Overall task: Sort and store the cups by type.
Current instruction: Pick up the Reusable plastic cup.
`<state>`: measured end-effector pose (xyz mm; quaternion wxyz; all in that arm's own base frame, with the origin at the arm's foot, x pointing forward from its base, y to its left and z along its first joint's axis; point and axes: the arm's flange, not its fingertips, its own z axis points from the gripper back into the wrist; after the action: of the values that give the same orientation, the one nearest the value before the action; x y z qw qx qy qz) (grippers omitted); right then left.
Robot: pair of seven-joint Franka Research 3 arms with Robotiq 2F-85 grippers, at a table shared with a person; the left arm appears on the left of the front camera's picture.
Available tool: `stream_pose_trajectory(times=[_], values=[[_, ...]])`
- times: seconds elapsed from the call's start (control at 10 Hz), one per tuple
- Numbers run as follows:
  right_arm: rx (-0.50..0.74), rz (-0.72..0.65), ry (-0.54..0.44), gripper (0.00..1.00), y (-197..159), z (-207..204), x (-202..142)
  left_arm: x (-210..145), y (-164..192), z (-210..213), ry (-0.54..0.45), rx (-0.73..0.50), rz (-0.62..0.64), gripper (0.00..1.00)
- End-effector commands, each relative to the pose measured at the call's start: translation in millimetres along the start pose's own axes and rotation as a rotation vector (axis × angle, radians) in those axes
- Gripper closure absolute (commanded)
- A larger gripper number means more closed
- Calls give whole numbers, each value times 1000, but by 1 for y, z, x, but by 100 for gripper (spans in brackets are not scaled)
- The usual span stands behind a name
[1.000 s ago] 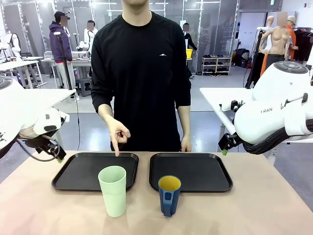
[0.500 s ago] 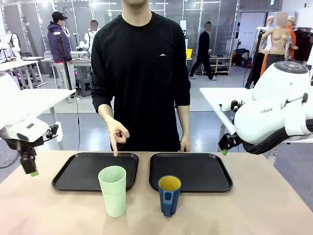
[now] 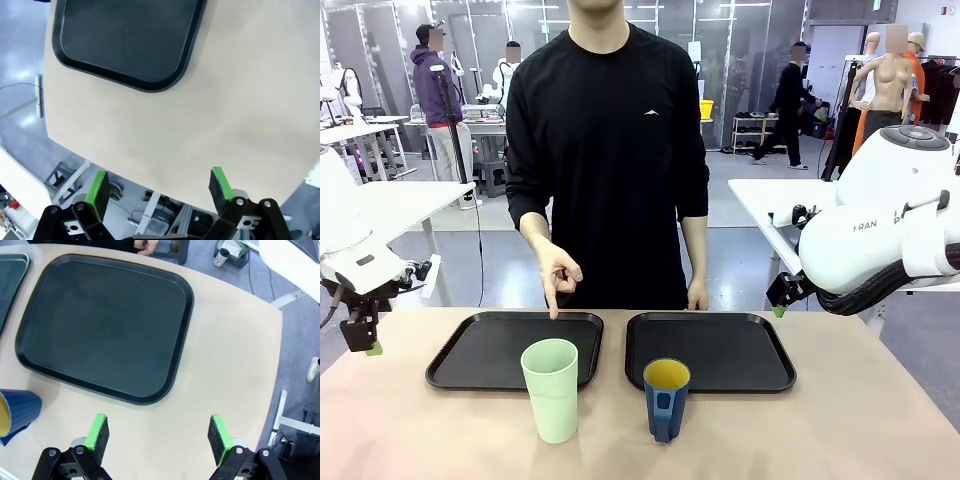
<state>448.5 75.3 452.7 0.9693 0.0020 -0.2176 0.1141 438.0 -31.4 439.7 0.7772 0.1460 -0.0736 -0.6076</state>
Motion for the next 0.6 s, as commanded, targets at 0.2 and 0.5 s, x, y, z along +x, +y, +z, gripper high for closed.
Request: stream_pose_trajectory(times=[0.2,0.5], values=[[0,-3,-1,0,-1,0,0,5,-5,1,-11,-20,-17,0],[0,-3,-1,0,-1,0,0,10,-9,-28,-103,-152,-52,0]])
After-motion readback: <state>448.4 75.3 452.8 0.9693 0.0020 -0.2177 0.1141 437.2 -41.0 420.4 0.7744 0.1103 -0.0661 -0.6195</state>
